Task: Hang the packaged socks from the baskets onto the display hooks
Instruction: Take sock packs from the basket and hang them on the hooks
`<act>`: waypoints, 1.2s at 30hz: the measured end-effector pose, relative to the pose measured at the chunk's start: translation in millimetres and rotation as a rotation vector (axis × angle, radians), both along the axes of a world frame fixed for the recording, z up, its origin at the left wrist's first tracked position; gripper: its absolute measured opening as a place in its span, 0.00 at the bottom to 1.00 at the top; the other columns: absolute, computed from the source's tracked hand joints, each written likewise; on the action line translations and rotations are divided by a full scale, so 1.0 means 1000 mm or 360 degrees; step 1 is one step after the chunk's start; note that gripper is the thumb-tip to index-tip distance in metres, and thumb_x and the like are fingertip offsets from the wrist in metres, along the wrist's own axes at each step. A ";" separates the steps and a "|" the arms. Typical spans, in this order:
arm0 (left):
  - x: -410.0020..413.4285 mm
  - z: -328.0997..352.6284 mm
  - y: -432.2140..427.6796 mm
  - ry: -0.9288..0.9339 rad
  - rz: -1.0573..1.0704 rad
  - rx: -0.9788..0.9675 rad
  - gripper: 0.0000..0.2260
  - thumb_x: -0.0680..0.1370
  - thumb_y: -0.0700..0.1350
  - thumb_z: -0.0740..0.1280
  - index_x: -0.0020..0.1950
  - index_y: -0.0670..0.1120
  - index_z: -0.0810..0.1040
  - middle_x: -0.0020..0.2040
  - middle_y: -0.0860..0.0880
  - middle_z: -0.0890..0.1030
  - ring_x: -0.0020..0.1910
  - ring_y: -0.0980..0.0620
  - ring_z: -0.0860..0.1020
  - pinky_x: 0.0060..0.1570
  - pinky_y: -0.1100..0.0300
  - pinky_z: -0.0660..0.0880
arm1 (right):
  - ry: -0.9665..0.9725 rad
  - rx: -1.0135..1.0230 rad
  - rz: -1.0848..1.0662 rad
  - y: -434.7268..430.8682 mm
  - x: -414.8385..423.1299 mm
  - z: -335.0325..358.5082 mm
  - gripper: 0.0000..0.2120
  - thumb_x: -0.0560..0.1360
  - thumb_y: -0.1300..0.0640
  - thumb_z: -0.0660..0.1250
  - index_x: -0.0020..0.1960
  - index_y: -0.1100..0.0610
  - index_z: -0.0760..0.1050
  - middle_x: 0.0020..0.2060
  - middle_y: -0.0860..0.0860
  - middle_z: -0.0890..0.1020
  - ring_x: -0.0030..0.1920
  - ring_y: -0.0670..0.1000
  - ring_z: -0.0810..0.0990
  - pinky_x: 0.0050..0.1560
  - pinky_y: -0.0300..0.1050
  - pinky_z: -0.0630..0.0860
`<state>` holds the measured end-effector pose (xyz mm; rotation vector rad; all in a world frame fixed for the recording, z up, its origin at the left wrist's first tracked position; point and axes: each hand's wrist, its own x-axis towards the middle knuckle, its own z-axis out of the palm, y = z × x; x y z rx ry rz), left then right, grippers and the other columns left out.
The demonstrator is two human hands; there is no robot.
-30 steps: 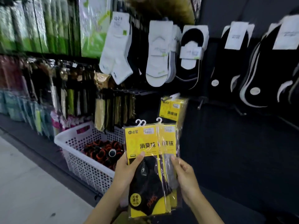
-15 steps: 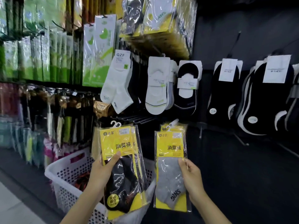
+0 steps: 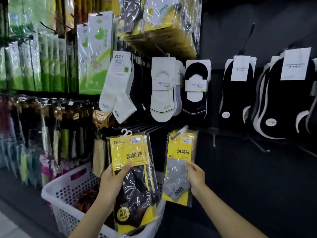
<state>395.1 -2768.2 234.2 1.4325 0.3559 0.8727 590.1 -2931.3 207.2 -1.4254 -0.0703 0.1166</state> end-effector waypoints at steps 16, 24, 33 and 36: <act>0.015 -0.013 -0.047 0.0159 -0.0387 -0.0029 0.17 0.67 0.58 0.69 0.55 0.57 0.78 0.50 0.60 0.84 0.50 0.63 0.80 0.50 0.65 0.70 | -0.0194 -0.0055 0.1008 -0.029 -0.071 0.025 0.18 0.79 0.44 0.58 0.62 0.53 0.75 0.55 0.50 0.83 0.56 0.50 0.81 0.60 0.46 0.75; 0.005 -0.005 -0.057 0.0116 -0.0364 0.0075 0.19 0.68 0.58 0.69 0.58 0.56 0.78 0.52 0.60 0.83 0.51 0.64 0.80 0.54 0.63 0.72 | -0.0313 -0.0001 0.0826 -0.040 -0.090 0.035 0.14 0.78 0.51 0.64 0.58 0.57 0.79 0.49 0.53 0.86 0.49 0.51 0.85 0.42 0.38 0.79; 0.000 -0.007 -0.029 -0.0010 -0.0123 -0.0109 0.32 0.73 0.54 0.70 0.73 0.46 0.64 0.71 0.50 0.69 0.67 0.55 0.65 0.70 0.50 0.58 | -0.0377 0.0124 0.0425 -0.049 -0.076 0.039 0.14 0.77 0.55 0.65 0.59 0.60 0.78 0.53 0.54 0.84 0.57 0.53 0.81 0.66 0.55 0.72; 0.003 -0.011 -0.020 -0.0014 -0.0081 -0.0148 0.35 0.73 0.54 0.70 0.75 0.44 0.61 0.69 0.50 0.69 0.65 0.54 0.64 0.70 0.49 0.57 | -0.0337 0.0160 0.0387 -0.045 -0.066 0.039 0.17 0.77 0.54 0.65 0.63 0.60 0.77 0.57 0.55 0.82 0.62 0.54 0.78 0.68 0.56 0.70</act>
